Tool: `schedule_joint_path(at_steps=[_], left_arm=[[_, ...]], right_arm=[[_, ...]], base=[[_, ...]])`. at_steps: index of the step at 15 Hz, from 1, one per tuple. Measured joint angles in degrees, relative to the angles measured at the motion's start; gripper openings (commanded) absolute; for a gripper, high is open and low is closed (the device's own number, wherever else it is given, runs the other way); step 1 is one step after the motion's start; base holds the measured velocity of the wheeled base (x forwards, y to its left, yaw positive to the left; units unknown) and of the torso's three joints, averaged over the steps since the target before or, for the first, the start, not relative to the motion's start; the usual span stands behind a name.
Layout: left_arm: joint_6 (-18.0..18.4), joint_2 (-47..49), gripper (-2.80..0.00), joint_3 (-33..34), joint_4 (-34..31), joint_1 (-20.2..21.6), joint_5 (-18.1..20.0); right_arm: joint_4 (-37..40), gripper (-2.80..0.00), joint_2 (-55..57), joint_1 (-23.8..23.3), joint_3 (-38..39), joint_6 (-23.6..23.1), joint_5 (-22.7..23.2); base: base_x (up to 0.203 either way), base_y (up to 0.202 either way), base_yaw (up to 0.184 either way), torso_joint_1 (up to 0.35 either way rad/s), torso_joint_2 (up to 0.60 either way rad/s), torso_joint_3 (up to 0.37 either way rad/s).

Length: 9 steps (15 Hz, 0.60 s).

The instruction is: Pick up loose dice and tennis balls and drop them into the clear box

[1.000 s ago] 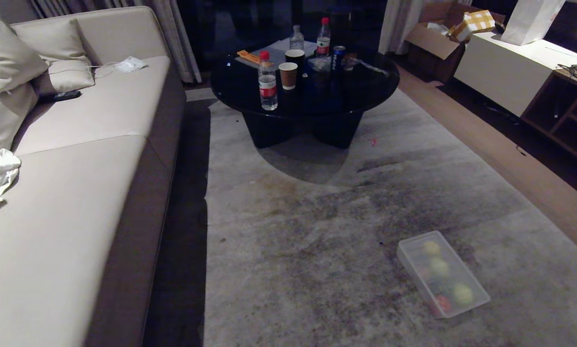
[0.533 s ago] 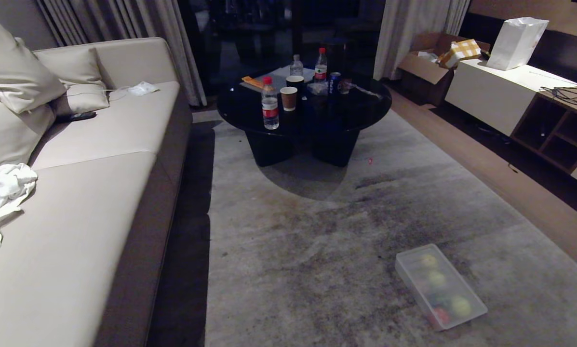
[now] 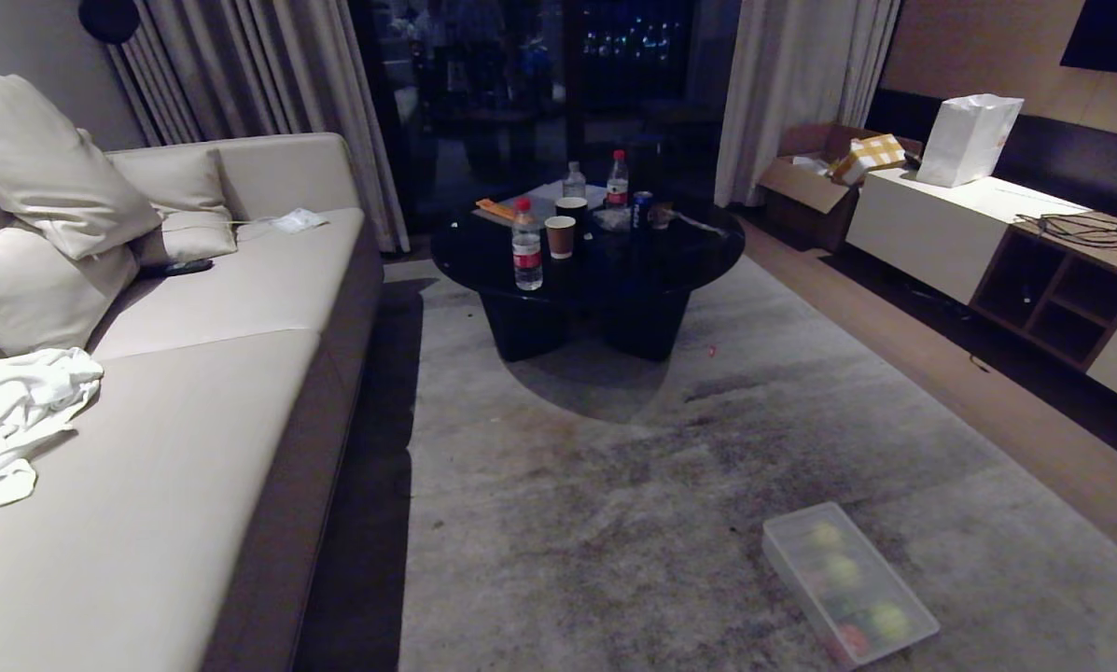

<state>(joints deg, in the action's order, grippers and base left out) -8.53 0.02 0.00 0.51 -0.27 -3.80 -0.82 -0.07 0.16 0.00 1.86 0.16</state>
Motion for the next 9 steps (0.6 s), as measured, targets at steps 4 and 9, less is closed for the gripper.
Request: schedule_joint_path(at_steps=[4, 9], left_arm=[[0.0, 0.0, -2.8, 0.0, 0.0, 0.0, 0.0], [0.1, 0.0, -2.8, 0.0, 0.0, 0.0, 0.0]], right_arm=[[0.0, -2.8, 0.0, 0.0, 0.0, 0.0, 0.0], [0.0, -2.8, 0.0, 0.0, 0.0, 0.0, 0.0]], base=[[0.0, 0.0, 0.0, 0.001, 0.0, 0.189], [0.0, 0.0, 0.0, 0.001, 0.0, 0.035]])
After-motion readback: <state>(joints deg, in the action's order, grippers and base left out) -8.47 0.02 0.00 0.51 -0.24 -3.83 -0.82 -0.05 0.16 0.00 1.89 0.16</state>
